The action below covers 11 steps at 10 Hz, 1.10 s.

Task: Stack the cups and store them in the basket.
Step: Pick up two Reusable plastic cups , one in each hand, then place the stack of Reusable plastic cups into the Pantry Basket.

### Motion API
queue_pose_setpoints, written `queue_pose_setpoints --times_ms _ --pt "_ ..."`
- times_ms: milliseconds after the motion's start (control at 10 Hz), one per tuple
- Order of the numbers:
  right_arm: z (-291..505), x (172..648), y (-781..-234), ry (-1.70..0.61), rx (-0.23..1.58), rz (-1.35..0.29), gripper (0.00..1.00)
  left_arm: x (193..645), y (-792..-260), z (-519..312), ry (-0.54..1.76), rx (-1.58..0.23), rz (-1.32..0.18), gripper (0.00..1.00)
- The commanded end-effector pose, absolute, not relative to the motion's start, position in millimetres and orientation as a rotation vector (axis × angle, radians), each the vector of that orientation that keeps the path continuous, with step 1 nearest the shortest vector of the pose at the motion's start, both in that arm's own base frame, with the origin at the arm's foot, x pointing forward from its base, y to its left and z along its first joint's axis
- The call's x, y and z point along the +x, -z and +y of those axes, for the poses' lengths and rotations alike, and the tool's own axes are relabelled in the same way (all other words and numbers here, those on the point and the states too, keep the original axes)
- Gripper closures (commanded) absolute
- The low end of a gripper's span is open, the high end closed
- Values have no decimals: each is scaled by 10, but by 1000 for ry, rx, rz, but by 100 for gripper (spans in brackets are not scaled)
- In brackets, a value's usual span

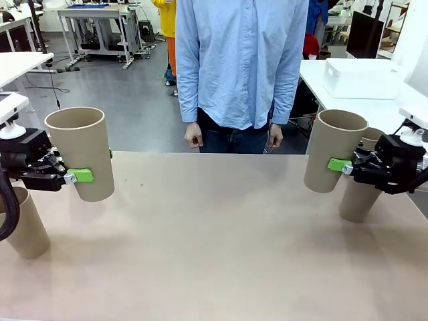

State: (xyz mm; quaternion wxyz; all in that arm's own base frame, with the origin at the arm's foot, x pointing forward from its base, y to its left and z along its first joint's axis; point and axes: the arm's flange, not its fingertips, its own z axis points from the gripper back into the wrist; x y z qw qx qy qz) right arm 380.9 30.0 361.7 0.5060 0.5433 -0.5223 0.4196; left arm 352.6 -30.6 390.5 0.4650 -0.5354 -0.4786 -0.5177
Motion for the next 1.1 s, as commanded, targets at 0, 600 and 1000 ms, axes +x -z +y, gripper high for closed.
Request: queue_pose_setpoints --times_ms 0,600,1000 --pt "573 2613 -3690 -1032 1292 -1231 13 3012 -3867 -457 1324 -1335 -1184 17" --pt "300 3809 -3617 -1012 1310 -1260 13 3526 -3905 -306 1272 -1315 -1175 17" --pt "300 3809 -3617 -1012 1310 -1260 13 3526 -3905 -306 1272 -1315 -1175 17"
